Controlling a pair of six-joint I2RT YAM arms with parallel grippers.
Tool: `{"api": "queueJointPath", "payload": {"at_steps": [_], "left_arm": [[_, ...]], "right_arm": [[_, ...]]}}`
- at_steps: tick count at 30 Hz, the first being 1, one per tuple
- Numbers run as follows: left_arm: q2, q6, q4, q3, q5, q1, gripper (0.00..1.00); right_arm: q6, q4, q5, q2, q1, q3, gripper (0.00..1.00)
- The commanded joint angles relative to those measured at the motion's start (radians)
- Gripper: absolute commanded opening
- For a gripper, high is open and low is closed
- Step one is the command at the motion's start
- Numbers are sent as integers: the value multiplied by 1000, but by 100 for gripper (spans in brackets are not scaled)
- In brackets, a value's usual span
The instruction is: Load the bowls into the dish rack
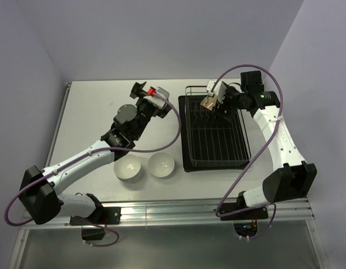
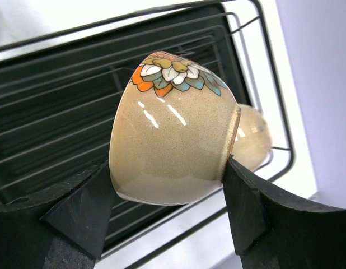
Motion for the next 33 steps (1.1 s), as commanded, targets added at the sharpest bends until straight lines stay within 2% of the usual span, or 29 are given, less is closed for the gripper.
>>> {"api": "queueJointPath", "payload": {"at_steps": [1,3,5,6,11,14,20,25,33], "left_arm": [[-15,-308,-264,93,-80,46,100],[-11,-439,-393,152,-65,88,100],[-4,-507,-471,198,-43,119,100],[-4,-600,-505,210,-27,150,100],[6,-728,-703,262,67,228,99],[3,-775,-754,249,82,265,100],[-34,-829,-769,201,141,326,100],[-53,-861,-783,183,230,328,99],[-52,-843,-769,170,237,326,99]], "right_arm": [[-77,112,29,25,6,97,0],[-93,123,42,44,14,119,0],[-104,137,57,68,28,129,0],[-108,141,62,76,31,140,0],[-117,170,98,144,61,172,0],[-124,181,112,180,77,194,0],[-151,213,157,246,101,215,0],[-151,227,187,331,123,272,0],[-170,239,209,400,140,304,0]]}}
